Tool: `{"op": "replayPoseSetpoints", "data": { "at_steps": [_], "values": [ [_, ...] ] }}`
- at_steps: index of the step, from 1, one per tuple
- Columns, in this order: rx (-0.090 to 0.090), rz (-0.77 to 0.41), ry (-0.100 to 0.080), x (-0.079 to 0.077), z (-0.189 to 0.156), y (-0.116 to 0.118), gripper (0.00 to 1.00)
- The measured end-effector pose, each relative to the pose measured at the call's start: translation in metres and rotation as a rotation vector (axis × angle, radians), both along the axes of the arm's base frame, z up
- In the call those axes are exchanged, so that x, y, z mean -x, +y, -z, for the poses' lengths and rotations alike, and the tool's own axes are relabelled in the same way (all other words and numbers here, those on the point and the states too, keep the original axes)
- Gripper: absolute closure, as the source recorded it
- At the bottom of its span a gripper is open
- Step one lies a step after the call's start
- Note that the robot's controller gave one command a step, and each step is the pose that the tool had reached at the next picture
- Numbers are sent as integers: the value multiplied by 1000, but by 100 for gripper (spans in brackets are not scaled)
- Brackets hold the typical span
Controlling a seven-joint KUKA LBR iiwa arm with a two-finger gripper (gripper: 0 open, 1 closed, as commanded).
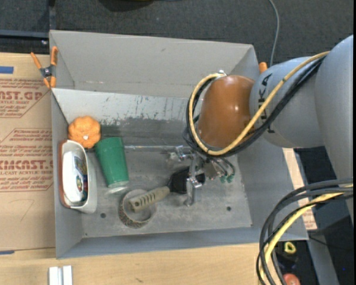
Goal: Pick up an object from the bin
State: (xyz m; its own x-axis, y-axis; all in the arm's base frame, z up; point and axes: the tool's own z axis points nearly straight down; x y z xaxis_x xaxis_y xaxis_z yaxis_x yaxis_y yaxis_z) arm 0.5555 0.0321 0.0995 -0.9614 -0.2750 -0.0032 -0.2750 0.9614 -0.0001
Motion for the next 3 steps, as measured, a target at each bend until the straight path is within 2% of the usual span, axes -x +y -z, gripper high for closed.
{"op": "replayPoseSetpoints", "data": {
  "at_steps": [1,2,3],
  "values": [
    [-1,30,-6,-1,-42,9,0],
    [-1,-133,5,4,0,0,0],
    [-2,-139,-7,-9,30,-3,0]
  ]
}}
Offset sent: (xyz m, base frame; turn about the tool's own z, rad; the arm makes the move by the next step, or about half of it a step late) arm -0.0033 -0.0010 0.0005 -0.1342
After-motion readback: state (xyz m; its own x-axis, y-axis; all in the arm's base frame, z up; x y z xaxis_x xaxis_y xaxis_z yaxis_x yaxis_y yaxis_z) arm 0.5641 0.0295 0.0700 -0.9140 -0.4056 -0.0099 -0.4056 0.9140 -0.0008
